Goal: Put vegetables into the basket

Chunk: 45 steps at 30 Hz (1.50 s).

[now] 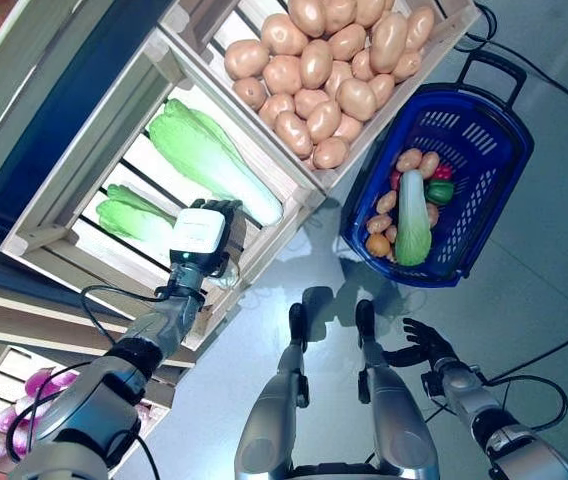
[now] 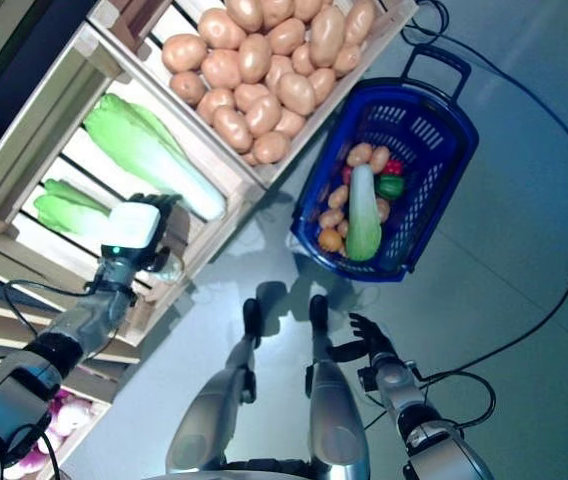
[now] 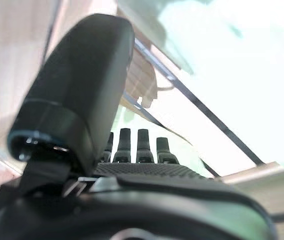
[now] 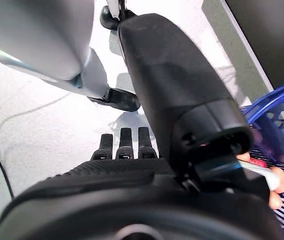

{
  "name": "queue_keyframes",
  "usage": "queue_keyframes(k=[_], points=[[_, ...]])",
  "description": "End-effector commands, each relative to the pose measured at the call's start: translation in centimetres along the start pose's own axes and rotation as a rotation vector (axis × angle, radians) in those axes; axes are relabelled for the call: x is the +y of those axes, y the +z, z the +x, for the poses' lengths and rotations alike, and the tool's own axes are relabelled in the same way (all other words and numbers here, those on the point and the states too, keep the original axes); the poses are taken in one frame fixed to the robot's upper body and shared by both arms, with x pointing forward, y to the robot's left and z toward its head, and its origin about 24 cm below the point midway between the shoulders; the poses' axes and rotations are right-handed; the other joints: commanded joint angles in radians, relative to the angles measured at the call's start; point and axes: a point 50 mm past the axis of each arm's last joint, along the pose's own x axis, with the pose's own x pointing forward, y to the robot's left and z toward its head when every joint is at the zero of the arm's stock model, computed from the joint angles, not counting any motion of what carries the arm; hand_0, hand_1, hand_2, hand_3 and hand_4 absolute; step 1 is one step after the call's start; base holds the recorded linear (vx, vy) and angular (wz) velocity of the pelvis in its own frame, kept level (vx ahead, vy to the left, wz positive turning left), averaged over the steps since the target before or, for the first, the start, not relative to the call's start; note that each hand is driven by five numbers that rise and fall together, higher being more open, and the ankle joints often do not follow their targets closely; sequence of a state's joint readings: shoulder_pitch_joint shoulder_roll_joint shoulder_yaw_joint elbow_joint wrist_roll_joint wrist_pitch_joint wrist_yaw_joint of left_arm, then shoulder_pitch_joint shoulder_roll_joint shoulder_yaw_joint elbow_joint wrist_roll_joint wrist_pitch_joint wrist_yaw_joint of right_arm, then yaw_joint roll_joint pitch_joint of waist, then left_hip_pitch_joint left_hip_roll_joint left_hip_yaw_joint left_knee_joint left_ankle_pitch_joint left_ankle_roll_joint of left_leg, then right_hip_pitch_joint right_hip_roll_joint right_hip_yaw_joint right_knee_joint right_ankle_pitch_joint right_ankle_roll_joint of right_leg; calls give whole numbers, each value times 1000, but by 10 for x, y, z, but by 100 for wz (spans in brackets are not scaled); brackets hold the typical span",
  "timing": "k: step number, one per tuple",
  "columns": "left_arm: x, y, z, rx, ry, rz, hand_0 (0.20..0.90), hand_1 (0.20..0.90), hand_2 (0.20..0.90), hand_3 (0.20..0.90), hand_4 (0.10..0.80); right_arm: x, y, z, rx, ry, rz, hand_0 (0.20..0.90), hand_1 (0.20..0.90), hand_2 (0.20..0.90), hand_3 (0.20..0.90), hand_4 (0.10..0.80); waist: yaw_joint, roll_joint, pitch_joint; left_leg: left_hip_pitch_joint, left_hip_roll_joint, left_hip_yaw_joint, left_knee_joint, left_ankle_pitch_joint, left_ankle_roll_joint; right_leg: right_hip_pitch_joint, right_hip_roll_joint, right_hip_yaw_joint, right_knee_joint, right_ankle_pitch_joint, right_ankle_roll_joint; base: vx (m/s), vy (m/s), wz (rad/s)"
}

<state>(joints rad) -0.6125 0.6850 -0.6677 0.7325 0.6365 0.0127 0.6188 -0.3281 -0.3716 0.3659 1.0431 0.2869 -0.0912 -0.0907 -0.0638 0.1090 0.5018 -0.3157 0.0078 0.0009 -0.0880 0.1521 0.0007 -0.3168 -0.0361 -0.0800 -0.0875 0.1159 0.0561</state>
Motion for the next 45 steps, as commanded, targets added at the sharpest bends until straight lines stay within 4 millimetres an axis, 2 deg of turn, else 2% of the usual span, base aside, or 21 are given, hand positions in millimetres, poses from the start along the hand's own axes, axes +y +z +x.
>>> queue_keyframes(k=[1, 7, 15, 21, 26, 31, 34, 40, 45], points=[[32, -27, 9, 68, 129, 85, 900, 900, 900, 900, 800, -11, -22, -10, 41, -69, 48, 900, 900, 900, 900, 800, 10, -8, -25, -53, -36, -14, 1, 12, -14, -76, -69, 6, 59, 69, 20, -6, -8, 12], [39, -29, -4, 75, 183, 114, 900, 900, 900, 900, 800, -12, -18, -12, 15, -95, 85, 900, 900, 900, 900, 800, 37, -1, -17, -65, -43, -28, 1, 14, -11, -86, -80, -14, 64, 67, 24, -20, -27, 8], [38, -45, -19, 124, 160, 166, 900, 900, 900, 900, 800, -11, -16, -14, -7, -102, 113, 900, 900, 900, 900, 800, 56, -9, -4, -82, -39, -38, 1, 16, -7, -104, -75, -31, 80, 60, 24, -31, -40, 10], [45, -48, -26, 115, 254, 220, 900, 900, 900, 900, 800, -15, -10, -14, -37, -119, 125, 900, 900, 900, 900, 800, 69, -7, 12, -102, -39, -60, 28, 16, -7, -124, -65, -43, 133, 30, 12, -54, -24, 3], [63, -49, -13, 102, 469, 269, 900, 900, 900, 900, 800, -19, 8, -11, -105, -144, 162, 900, 900, 900, 900, 800, 67, -14, 18, -207, -47, -63, 184, -16, -4, -212, -57, -47, 285, -34, -11, -89, 25, 5], [73, -59, -13, 78, 590, 330, 900, 900, 900, 900, 800, -17, 15, -13, -144, -143, 196, 900, 900, 900, 900, 800, 65, -41, 18, -337, -57, -74, 398, -73, -1, -314, -49, -24, 455, -94, -26, -76, -13, 14], [76, -60, -13, 56, 650, 358, 900, 900, 900, 900, 800, -16, 16, -13, -156, -133, 206, 900, 900, 900, 900, 800, 63, -51, 18, -389, -49, -63, 488, -110, 7, -361, -40, -14, 537, -132, -36, -37, -5, 8], [72, -62, -11, 50, 614, 361, 900, 900, 900, 900, 800, -14, 16, -12, -145, -125, 204, 900, 900, 900, 900, 800, 58, -62, 18, -439, -37, -56, 573, -140, 16, -414, -15, -1, 636, -169, -52, 6, 9, -7], [57, -60, -17, -20, 553, 374, 900, 900, 900, 900, 800, -20, 13, -13, -145, -131, 200, 900, 900, 900, 900, 800, 54, -68, 18, -470, -35, -50, 617, -154, 15, -440, -4, 5, 681, -187, -60, 8, 41, -15]])
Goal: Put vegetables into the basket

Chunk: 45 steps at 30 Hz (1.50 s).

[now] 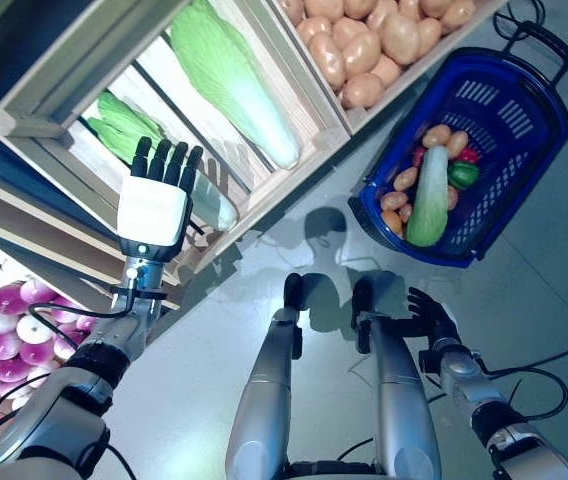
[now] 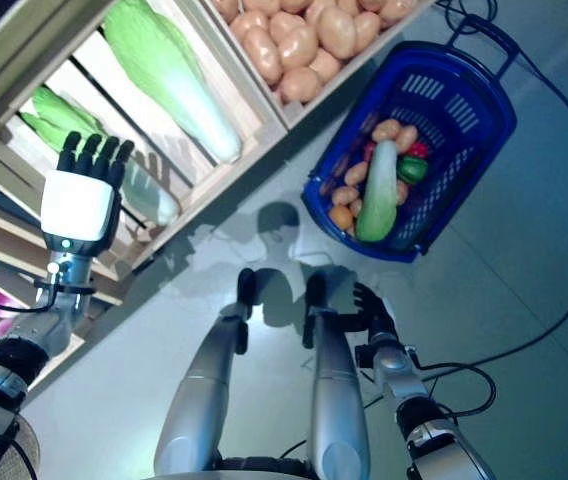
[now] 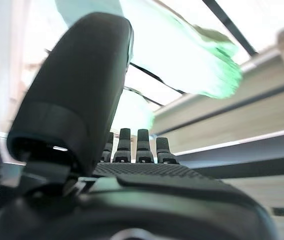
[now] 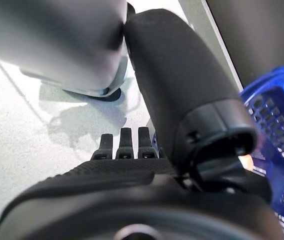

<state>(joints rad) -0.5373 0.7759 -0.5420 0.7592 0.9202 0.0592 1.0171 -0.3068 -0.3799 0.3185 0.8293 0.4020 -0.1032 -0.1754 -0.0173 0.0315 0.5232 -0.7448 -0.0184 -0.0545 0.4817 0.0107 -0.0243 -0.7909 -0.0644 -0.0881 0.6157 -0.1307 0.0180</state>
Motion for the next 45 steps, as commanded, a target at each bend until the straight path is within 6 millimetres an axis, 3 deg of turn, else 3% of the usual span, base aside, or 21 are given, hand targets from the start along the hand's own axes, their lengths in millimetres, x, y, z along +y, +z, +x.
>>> queue_keyframes(k=[1, 16, 31, 32, 33, 45], points=[[19, -26, 14, 34, 147, 53, 900, 900, 900, 900, 800, -25, -21, -14, 25, -78, 12, 900, 900, 900, 900, 800, 5, 8, -3, -44, -8, 6, 52, -13, 40, 32, 27, 14, -19, 58, -23, 17, 48, -7], [10, -37, 25, 63, 3, 94, 900, 900, 900, 900, 800, -35, -6, -7, -17, -89, -8, 900, 900, 900, 900, 800, -15, -5, -3, -81, -7, 20, 60, -4, 30, 15, 37, 20, -41, 67, -36, 15, 29, 0], [13, -69, 36, 245, -41, 229, 900, 900, 900, 900, 800, -31, 0, -4, -36, -79, -11, 900, 900, 900, 900, 800, -31, -29, -3, -89, 3, 29, 38, 8, 26, 11, 46, 23, -70, 71, -44, 9, 13, -2], [14, -72, 37, 249, -48, 239, 695, 695, 695, 695, 664, -32, 0, -4, -37, -79, -11, 900, 900, 900, 900, 800, -34, -30, -3, -90, 3, 29, 37, 8, 25, 9, 46, 23, -72, 72, -44, 0, 0, 0], [16, -75, 38, 264, -42, 250, 309, 309, 309, 309, 406, -33, 0, -4, -39, -80, -10, 900, 900, 900, 900, 800, -36, -30, -3, -94, 2, 30, 36, 10, 24, 7, 46, 25, -76, 74, -44, 0, 0, 0], [18, -85, 42, 368, -59, 257, 300, 300, 300, 300, 400, -32, 5, -2, -54, -88, -9, 900, 900, 900, 900, 800, -36, -40, -3, -95, 1, 33, 30, 8, 25, 7, 49, 20, -86, 72, -49, 0, 0, 0]])
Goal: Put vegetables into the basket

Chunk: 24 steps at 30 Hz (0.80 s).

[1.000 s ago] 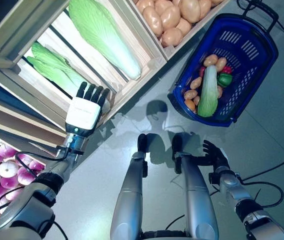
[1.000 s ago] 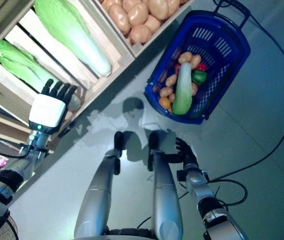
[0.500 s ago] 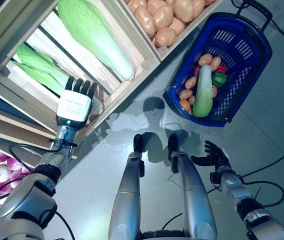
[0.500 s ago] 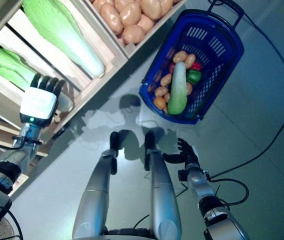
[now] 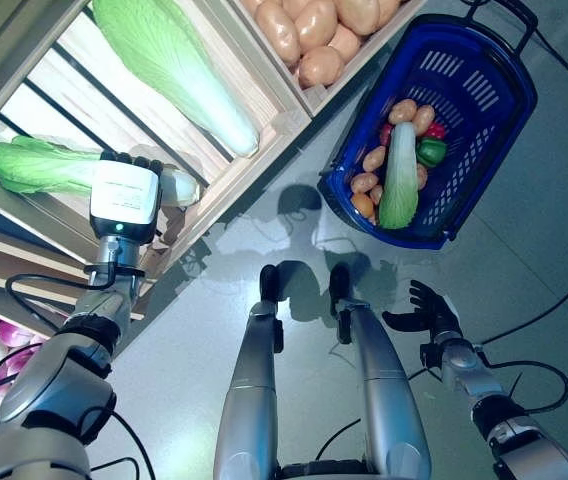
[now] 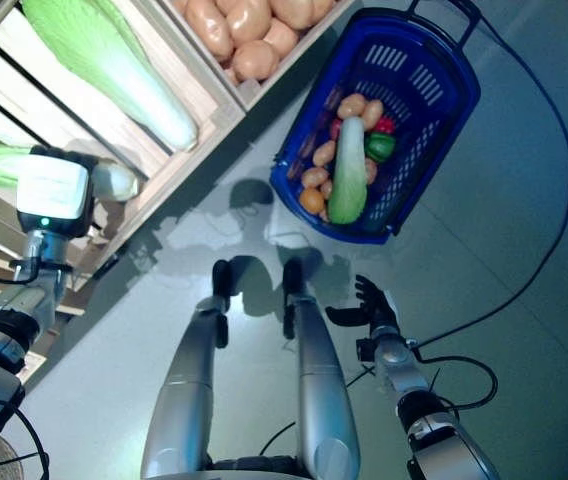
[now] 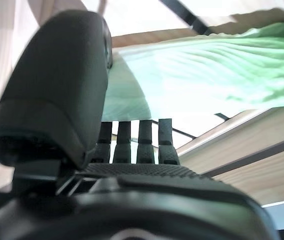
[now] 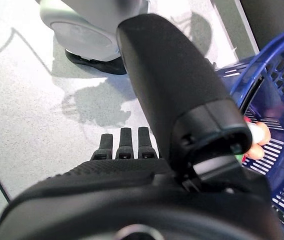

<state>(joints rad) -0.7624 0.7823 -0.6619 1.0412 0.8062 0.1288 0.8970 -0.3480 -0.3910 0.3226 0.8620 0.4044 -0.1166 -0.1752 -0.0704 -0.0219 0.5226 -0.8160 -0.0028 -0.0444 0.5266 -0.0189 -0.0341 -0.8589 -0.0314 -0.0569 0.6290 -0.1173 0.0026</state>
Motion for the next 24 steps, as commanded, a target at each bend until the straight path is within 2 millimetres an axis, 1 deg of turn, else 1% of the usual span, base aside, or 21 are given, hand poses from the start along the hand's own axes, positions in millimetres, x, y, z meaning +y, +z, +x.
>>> queue_keyframes(k=[1, 3, 8, 13, 15, 16, 17, 18, 20, 22, 24], points=[[18, -48, 15, 245, 84, 69, 300, 300, 300, 300, 400, -27, -5, -7, -29, -77, 1, 900, 900, 900, 900, 800, 17, 13, -3, -23, -15, 23, -15, 37, 36, 75, 17, -12, -98, 57, -34, 0, 0, 0], [17, -49, 13, 270, 86, 52, 300, 300, 300, 300, 400, -27, -4, -6, -29, -81, 1, 900, 900, 900, 900, 800, 19, 11, -3, -22, -15, 22, -15, 36, 36, 76, 17, -12, -97, 56, -36, 0, 0, 0], [16, -51, 8, 319, 118, -6, 300, 300, 300, 300, 400, -25, -9, -7, -23, -75, 9, 900, 900, 900, 900, 800, 25, 3, -3, 16, -13, 20, -28, 36, 33, 118, 18, -15, -110, 51, -36, 4, -7, 0], [22, -46, 5, 384, 267, -159, 300, 300, 300, 300, 400, -22, -18, -12, -17, -67, 16, 900, 900, 900, 900, 800, 36, 3, -3, 103, -18, 12, -78, 46, 28, 205, 13, -13, -164, 59, -30, 37, -35, -1], [26, -44, 4, 372, 314, -192, 300, 300, 300, 300, 400, -21, -20, -14, -17, -67, 20, 900, 900, 900, 900, 800, 43, 7, -3, 146, -25, 8, -107, 54, 26, 251, 5, -19, -199, 67, -26, 50, -19, -1], [27, -41, 1, 369, 349, -221, 300, 300, 300, 300, 400, -20, -22, -17, -15, -64, 37, 900, 900, 900, 900, 800, 49, 6, -3, 182, -30, 5, -129, 56, 25, 291, -1, -24, -226, 70, -23, 38, -18, -2], [28, -41, 0, 369, 353, -223, 300, 300, 300, 300, 400, -20, -22, -17, -17, -64, 39, 900, 900, 900, 900, 800, 49, 7, -3, 184, -30, 3, -134, 60, 25, 294, -2, -25, -231, 74, -22, 73, -43, -2], [30, -35, -4, 349, 404, -268, 300, 300, 300, 300, 400, -16, -23, -20, -25, -56, 55, 900, 900, 900, 900, 800, 59, 5, -3, 232, -37, -4, -167, 64, 23, 351, -11, -34, -269, 80, -17, 77, -51, -2], [32, -28, -11, 363, 447, -357, 300, 300, 300, 300, 400, -14, -26, -24, -38, -49, 65, 900, 900, 900, 900, 800, 68, 4, -23, 274, -40, -16, -213, 75, 21, 393, -17, -43, -308, 89, -13, 111, -56, -1], [40, -17, -19, 313, 519, -453, 300, 300, 300, 300, 400, -10, -29, -30, -52, -53, 80, 900, 900, 900, 900, 800, 81, 6, -59, 328, -43, -30, -276, 88, 22, 445, -26, -54, -359, 100, -3, 121, -50, 8], [44, -12, -22, 284, 545, -466, 300, 300, 300, 300, 400, -9, -30, -32, -53, -54, 83, 900, 900, 900, 900, 800, 85, 5, -72, 350, -43, -35, -299, 90, 22, 466, -28, -60, -379, 105, 1, 93, -29, 15]])
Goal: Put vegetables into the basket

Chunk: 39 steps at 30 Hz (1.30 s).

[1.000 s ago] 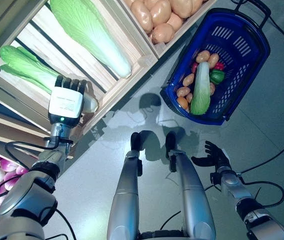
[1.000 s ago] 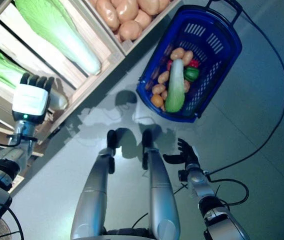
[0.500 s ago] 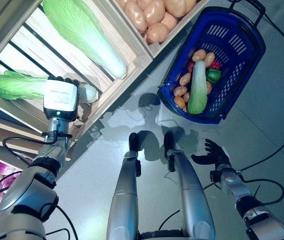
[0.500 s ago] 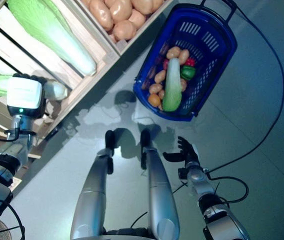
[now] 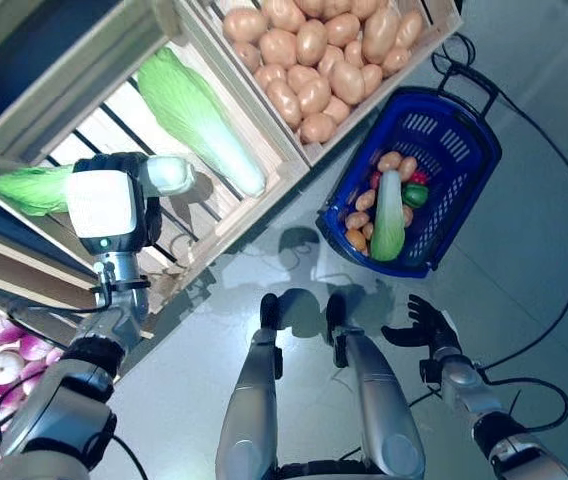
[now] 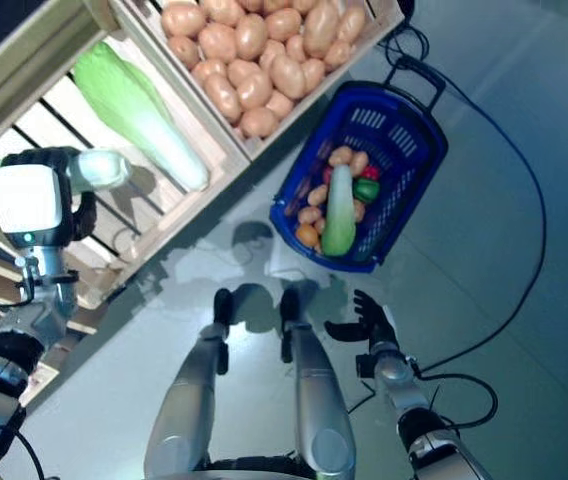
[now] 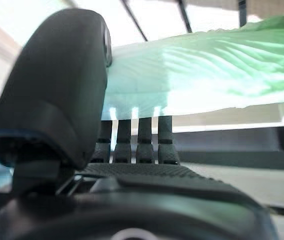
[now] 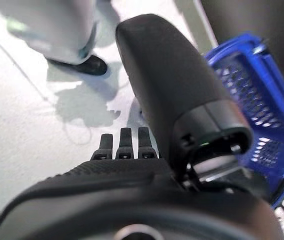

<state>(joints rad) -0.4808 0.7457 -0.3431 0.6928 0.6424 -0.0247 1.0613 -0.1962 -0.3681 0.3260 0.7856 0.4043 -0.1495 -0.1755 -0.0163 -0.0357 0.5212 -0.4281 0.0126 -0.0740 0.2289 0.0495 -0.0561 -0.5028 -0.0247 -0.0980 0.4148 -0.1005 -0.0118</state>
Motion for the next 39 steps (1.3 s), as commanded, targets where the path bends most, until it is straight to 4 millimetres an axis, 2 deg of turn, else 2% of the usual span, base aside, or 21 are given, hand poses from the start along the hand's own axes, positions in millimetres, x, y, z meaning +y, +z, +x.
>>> queue_keyframes(k=[1, 3, 8, 10, 11, 12, 13, 14, 17, 18, 21, 25, 29, 30, 37, 39], points=[[34, 10, 18, -31, 334, -116, 300, 300, 300, 300, 400, -17, 5, -13, -111, -81, 55, 900, 900, 900, 900, 800, 36, 20, -93, 1, -59, -15, -40, 26, 42, 148, -40, -29, -197, 96, 21, 125, -20, 14], [40, 25, 10, -78, 344, -203, 300, 300, 300, 300, 400, -16, 1, -18, -117, -81, 51, 900, 900, 900, 900, 800, 40, 23, -123, 58, -61, -31, -93, 31, 43, 199, -45, -34, -238, 105, 27, 148, -25, 11], [43, 39, -16, -7, 326, -468, 300, 300, 300, 300, 400, -10, -7, -28, -117, -83, 73, 900, 900, 900, 900, 800, 45, 24, -190, 179, -60, -54, -183, 41, 49, 313, -52, -44, -313, 123, 38, 153, -14, 11], [49, 44, -25, 61, 317, -650, 300, 300, 300, 300, 400, -7, -11, -34, -119, -77, 67, 900, 900, 900, 900, 800, 45, 24, -220, 232, -55, -58, -219, 42, 50, 363, -54, -53, -341, 126, 41, 189, 3, 12], [52, 48, -30, 118, 291, -795, 300, 300, 300, 300, 400, -6, -13, -39, -128, -74, 65, 900, 900, 900, 900, 800, 45, 23, -242, 264, -53, -61, -246, 44, 50, 393, -54, -56, -359, 127, 44, 153, 1, 11], [54, 49, -31, 135, 292, -851, 300, 300, 300, 300, 400, -5, -13, -41, -132, -76, 66, 900, 900, 900, 900, 800, 45, 23, -248, 273, -53, -63, -253, 45, 51, 402, -54, -57, -367, 129, 45, 173, -14, 11], [59, 54, -35, 178, 268, -1022, 300, 300, 300, 300, 400, -5, -14, -45, -140, -79, 82, 900, 900, 900, 900, 800, 46, 19, -270, 299, -51, -65, -265, 42, 54, 426, -54, -60, -380, 131, 47, 97, -13, 8], [59, 53, -35, 180, 265, -1024, 300, 300, 300, 300, 400, -5, -14, -45, -139, -79, 81, 900, 900, 900, 900, 800, 46, 20, -270, 301, -51, -65, -266, 42, 54, 428, -54, -60, -381, 131, 47, 105, -17, 12], [63, 61, -38, 259, 169, -1383, 300, 300, 300, 300, 400, -2, -7, -50, -186, -68, 100, 900, 900, 900, 900, 800, 46, 13, -297, 329, -48, -62, -260, 27, 62, 451, -57, -64, -386, 134, 50, 65, -9, 10], [61, 71, -41, 266, 108, -1528, 300, 300, 300, 300, 400, 1, 1, -50, -225, -45, 106, 900, 900, 900, 900, 800, 47, 12, -311, 345, -45, -62, -271, 27, 66, 465, -57, -63, -395, 140, 52, 61, -18, 7], [59, 82, -42, 273, 19, -1710, 300, 300, 300, 300, 400, 5, 15, -51, -293, -9, 109, 900, 900, 900, 900, 800, 45, 5, -332, 370, -43, -59, -286, 26, 71, 481, -57, -54, -415, 155, 58, 58, -19, 0], [51, 91, -46, 335, -85, -1839, 300, 300, 300, 300, 400, 8, 34, -55, -387, 69, 62, 900, 900, 900, 900, 800, 36, 0, -361, 396, -38, -44, -303, 21, 75, 493, -58, -37, -440, 175, 67, 44, -13, -9], [43, 91, -51, 383, -178, -1917, 300, 300, 300, 300, 400, 8, 45, -60, -434, 177, 36, 900, 900, 900, 900, 800, 32, -7, -384, 409, -34, -32, -311, 17, 77, 502, -57, -30, -453, 179, 72, 33, -33, -15], [37, 93, -56, 403, -263, -1977, 300, 300, 300, 300, 400, 9, 54, -64, -464, 261, 43, 900, 900, 900, 900, 800, 31, -12, -391, 413, -32, -27, -314, 15, 79, 505, -57, -27, -457, 179, 73, 5, -42, -4], [20, 107, -68, 336, -607, -1930, 300, 300, 300, 300, 400, 17, 74, -66, -423, 603, 111, 900, 900, 900, 900, 800, 33, -21, -406, 432, -25, -18, -316, 7, 78, 521, -59, -28, -470, 184, 78, 16, -31, -3], [17, 110, -72, 313, -701, -1909, 300, 300, 300, 300, 400, 18, 82, -67, -447, 638, 90, 900, 900, 900, 900, 800, 38, -20, -412, 435, -24, -18, -316, 7, 78, 528, -61, -29, -476, 186, 79, 39, -8, -1]])
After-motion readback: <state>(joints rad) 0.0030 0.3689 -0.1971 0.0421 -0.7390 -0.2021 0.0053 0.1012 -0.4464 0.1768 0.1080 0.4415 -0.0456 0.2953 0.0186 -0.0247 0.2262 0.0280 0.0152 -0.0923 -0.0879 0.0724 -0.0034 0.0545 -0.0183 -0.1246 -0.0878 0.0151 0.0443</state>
